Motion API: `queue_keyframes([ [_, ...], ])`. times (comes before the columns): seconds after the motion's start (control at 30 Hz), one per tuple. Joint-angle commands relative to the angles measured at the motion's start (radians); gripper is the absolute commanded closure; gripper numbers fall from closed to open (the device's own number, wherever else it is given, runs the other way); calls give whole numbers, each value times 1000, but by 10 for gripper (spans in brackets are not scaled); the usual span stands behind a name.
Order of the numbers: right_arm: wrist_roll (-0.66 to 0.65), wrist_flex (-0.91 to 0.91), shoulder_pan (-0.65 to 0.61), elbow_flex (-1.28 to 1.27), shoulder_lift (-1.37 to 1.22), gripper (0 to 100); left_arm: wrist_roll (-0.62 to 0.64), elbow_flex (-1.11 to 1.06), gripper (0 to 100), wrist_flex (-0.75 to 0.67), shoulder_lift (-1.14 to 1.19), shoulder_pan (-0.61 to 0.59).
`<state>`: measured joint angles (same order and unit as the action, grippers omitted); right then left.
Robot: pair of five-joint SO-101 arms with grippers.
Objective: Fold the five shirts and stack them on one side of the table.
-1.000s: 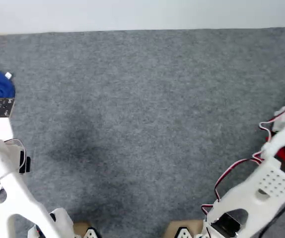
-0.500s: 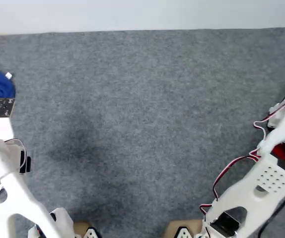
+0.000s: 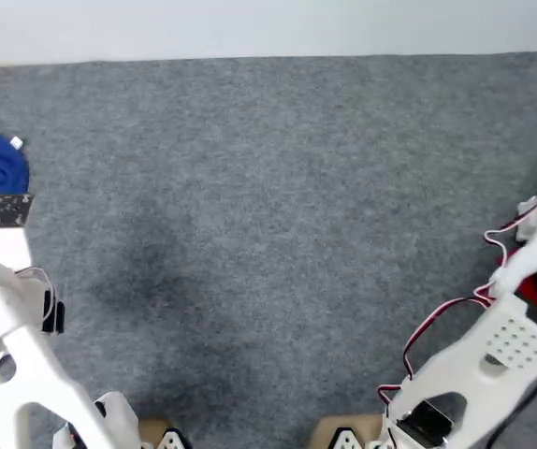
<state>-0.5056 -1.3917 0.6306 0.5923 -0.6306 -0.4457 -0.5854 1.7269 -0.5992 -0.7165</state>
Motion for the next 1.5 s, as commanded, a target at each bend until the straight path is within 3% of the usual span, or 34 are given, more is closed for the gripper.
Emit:
queue_keyframes([
  [0.0, -12, 56, 36, 28, 134, 888, -6, -8, 924, 21, -28, 11],
  [0.2, -12, 199, 79, 26, 134, 888, -6, 8, 924, 23, -29, 11],
  [0.5, -14, 331, 82, 28, -79, 888, -6, 1, 924, 23, -29, 11],
  [0.9, -14, 260, 31, 37, -4, 880, -6, 5, 924, 18, -29, 12],
  [1.13, -12, 191, 31, 38, 200, 794, -6, 5, 924, 18, -29, 12],
  [1.47, -12, 323, 122, 26, 122, 794, -6, 5, 924, 18, -29, 12],
])
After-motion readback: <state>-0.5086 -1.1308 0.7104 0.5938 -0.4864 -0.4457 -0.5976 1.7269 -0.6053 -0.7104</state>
